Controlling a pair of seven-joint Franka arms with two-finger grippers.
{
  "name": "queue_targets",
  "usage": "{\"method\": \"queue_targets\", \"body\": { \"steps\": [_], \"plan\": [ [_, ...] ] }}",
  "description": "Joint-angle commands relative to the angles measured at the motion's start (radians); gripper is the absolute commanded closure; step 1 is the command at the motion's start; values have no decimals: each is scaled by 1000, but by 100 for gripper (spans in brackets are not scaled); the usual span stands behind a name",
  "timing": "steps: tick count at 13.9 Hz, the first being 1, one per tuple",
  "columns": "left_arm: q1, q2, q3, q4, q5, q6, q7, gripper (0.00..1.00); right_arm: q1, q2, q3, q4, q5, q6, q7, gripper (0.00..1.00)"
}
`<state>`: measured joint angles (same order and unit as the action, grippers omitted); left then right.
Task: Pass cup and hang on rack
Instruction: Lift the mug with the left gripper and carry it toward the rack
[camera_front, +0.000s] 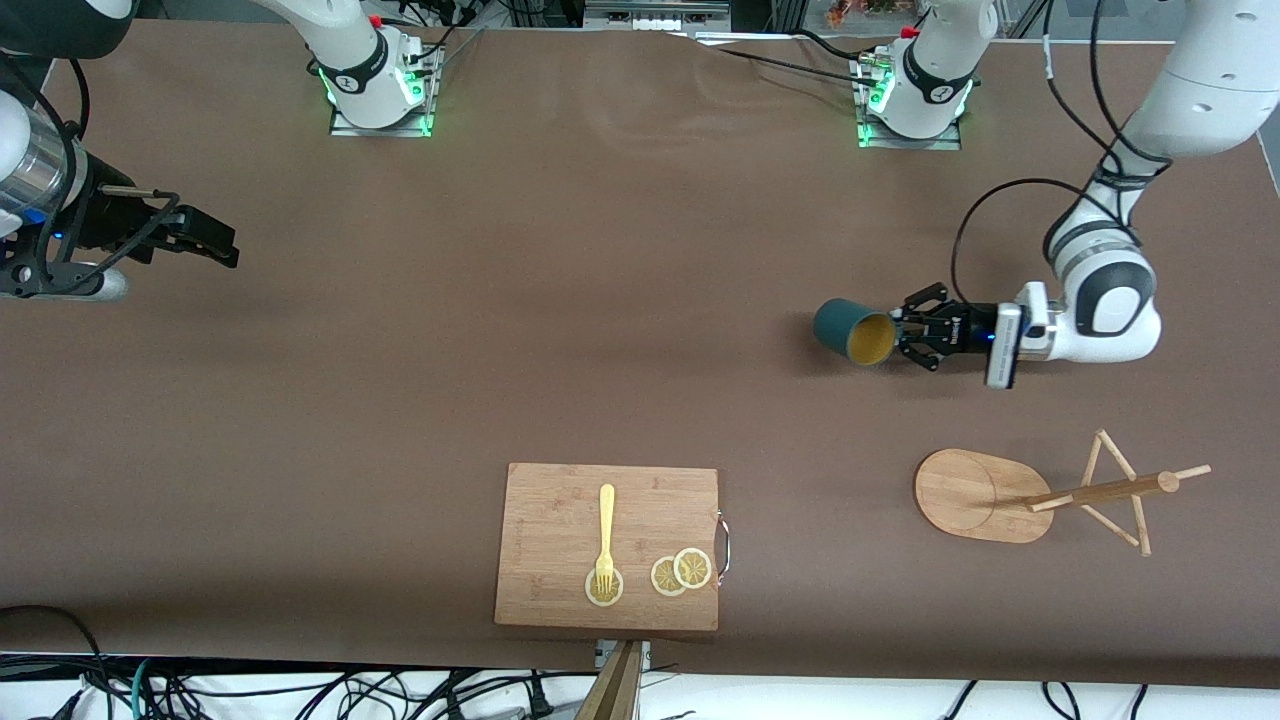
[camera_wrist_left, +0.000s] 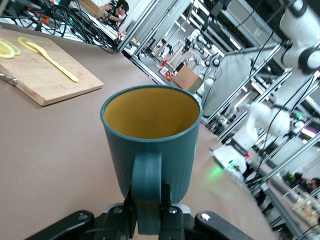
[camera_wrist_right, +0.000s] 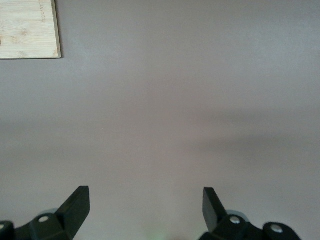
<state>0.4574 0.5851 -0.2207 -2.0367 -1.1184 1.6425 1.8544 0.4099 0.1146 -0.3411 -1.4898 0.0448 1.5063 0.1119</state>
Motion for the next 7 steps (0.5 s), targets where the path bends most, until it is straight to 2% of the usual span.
{"method": "queue_targets", "body": {
  "steps": [1,3,7],
  "plan": [
    [78,-1,-8,109,95,-107,-171,100,1,-9,-1,9,15,-18,6,0],
    [133,21,-8,194,133,-191,-321,100,1,-9,-1,9,15,-18,6,0],
    [196,56,-3,260,137,-286,-575,100,1,-9,-1,11,15,-18,6,0]
  ]
}}
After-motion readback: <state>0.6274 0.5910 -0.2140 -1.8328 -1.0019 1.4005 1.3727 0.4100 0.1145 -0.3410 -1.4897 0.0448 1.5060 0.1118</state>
